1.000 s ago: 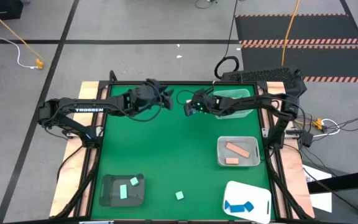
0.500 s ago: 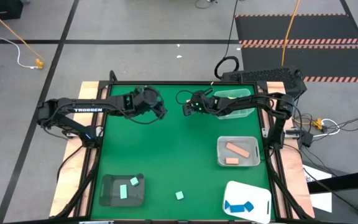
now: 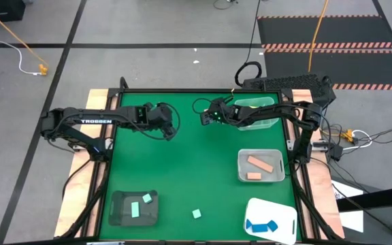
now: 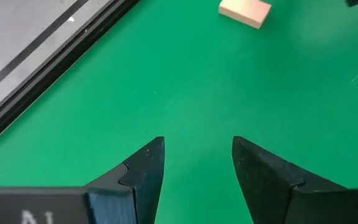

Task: Sort & place blocks by color
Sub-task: Put the pink block into the gray bin, then put the light blue block into the black bin

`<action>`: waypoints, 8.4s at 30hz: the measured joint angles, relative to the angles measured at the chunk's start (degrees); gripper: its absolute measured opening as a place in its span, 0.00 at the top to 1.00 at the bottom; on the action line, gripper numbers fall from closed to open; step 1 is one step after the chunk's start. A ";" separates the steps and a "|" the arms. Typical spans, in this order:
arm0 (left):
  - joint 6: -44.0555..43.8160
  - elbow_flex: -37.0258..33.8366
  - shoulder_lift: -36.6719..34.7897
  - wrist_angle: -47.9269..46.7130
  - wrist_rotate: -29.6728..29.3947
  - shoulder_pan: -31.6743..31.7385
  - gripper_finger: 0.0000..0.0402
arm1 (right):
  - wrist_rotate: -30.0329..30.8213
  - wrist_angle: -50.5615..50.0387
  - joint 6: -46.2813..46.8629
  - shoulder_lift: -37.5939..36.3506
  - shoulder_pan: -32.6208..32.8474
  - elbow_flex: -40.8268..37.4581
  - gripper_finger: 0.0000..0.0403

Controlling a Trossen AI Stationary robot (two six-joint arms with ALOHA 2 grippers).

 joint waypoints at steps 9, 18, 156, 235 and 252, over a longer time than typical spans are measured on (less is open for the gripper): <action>0.00 0.00 0.00 0.96 0.00 -0.02 0.52 | 0.34 3.87 -0.04 3.26 2.34 0.00 0.40; 0.00 0.00 0.02 1.04 -0.04 -0.02 0.52 | 6.36 3.99 -7.02 6.76 3.74 0.22 0.40; 17.81 1.27 29.88 47.96 10.88 -44.59 0.52 | -19.41 -17.15 -13.42 -44.00 39.01 -11.34 0.37; 4.41 3.89 39.04 56.06 8.31 -42.12 0.98 | -19.48 -17.16 -13.40 -44.02 38.99 -11.30 0.37; 0.64 3.91 38.03 62.74 10.96 -40.56 0.78 | -19.48 -17.18 -13.40 -44.02 38.99 -11.30 0.37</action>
